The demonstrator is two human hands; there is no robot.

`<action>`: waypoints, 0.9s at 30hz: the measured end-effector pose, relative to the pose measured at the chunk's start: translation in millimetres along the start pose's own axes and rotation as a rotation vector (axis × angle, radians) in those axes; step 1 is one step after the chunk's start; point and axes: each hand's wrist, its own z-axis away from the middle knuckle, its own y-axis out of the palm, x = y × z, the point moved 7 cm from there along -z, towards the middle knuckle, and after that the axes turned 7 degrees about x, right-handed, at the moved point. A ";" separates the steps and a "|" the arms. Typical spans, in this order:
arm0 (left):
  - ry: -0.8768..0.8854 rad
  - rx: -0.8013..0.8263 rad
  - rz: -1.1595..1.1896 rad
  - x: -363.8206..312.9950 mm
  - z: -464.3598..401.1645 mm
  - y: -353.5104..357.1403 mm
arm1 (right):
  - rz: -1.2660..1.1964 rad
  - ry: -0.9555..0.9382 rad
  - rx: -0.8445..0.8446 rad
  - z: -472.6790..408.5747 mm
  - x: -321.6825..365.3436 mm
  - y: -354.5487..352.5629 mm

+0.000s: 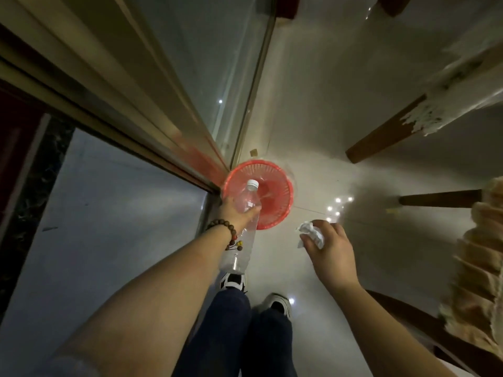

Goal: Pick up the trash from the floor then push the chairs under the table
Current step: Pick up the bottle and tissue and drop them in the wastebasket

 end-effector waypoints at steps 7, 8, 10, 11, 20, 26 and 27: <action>0.058 -0.089 -0.027 -1.1 -20.1 -26.1 | -0.021 -0.011 0.029 -36.1 4.0 27.7; 0.069 -0.100 -0.031 -1.3 -18.1 -31.7 | -0.025 -0.025 0.030 -44.0 11.0 31.8; 0.085 -0.122 -0.038 -1.4 -12.1 -40.4 | -0.034 -0.045 0.036 -61.5 25.3 40.1; 0.093 -0.140 -0.047 -1.7 -8.7 -44.8 | -0.031 -0.052 0.045 -70.5 31.2 45.7; 0.131 -0.156 -0.200 13.2 -7.0 -51.7 | -0.039 0.010 0.211 -136.6 35.4 109.7; 0.112 -0.140 -0.216 16.8 -5.2 -46.1 | 0.024 0.063 0.271 -132.9 18.5 117.8; 0.108 -0.137 -0.218 14.9 -1.8 -45.0 | 0.022 0.064 0.260 -127.6 17.6 113.7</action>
